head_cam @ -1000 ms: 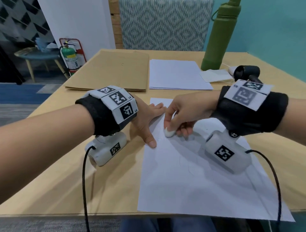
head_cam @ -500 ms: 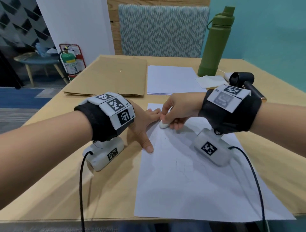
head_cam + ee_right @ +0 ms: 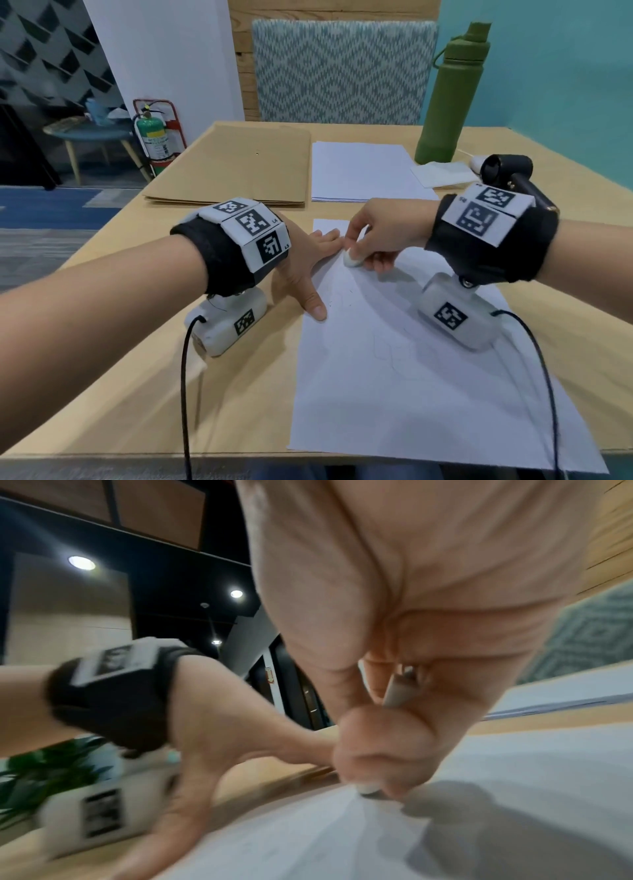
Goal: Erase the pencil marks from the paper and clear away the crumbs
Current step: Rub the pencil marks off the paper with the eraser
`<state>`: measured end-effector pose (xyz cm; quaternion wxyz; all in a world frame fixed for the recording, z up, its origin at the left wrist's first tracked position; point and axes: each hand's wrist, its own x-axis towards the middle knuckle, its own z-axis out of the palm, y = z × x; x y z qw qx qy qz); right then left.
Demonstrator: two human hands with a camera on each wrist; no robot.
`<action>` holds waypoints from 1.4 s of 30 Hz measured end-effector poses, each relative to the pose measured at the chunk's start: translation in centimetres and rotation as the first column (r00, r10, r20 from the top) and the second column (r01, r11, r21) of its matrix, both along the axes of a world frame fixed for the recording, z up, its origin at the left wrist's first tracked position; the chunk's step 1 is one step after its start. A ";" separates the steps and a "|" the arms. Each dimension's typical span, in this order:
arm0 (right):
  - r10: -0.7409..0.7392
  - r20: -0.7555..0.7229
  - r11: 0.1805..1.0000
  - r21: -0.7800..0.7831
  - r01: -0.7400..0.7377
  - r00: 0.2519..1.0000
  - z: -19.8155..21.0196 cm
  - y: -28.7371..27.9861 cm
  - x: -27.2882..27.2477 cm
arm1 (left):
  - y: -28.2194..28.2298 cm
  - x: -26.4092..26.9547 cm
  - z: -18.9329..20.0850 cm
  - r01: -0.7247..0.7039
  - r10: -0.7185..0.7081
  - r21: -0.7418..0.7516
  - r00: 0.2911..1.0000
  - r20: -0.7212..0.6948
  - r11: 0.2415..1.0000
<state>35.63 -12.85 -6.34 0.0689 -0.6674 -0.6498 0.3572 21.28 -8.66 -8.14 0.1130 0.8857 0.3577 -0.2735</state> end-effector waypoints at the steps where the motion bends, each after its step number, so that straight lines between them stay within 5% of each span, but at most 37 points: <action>1: 0.035 -0.012 0.999 -0.031 -0.035 0.999 -0.2 -0.4 -0.2 | 0.1 0.0 -0.1 0.004 -0.004 -0.014 1.000 0.003 1.000; 5: 0.115 -0.026 0.987 -0.112 -0.117 0.993 -0.4 -1.7 -0.8 | 0.2 0.1 -0.2 0.005 -0.005 -0.032 1.000 -0.007 0.999; 11: -0.001 0.009 1.000 0.023 0.000 1.000 -0.1 0.1 -0.6 | -0.2 0.0 0.2 0.004 -0.003 -0.016 1.000 0.006 1.000; 17: 0.170 -0.006 0.979 -0.113 -0.170 0.985 -0.5 -2.6 -1.7 | -0.6 0.0 0.2 -0.009 0.009 0.013 1.000 -0.025 1.000; 23: 0.044 0.030 0.999 0.022 -0.045 0.999 0.1 -0.8 -1.1 | -0.9 0.0 0.6 0.007 -0.008 0.012 1.000 0.016 1.000; 28: 0.205 -0.031 0.964 -0.169 -0.207 0.978 -0.4 -2.8 -1.4 | -0.4 0.1 0.2 -0.024 0.024 0.019 0.999 -0.036 1.000; 34: 0.096 0.089 0.994 0.034 -0.100 0.991 0.2 -1.0 -1.3 | -1.1 0.0 0.8 -0.009 0.009 0.007 1.000 0.003 1.000; 39: 0.246 0.080 0.967 -0.089 -0.238 0.966 0.0 -3.3 -1.6 | -0.9 0.1 0.6 -0.029 0.031 0.032 0.999 -0.040 0.999; 42: 0.198 0.090 0.979 -0.055 -0.194 0.976 0.3 -2.8 -1.6 | -0.6 0.1 0.5 -0.026 0.027 0.020 0.999 -0.042 0.999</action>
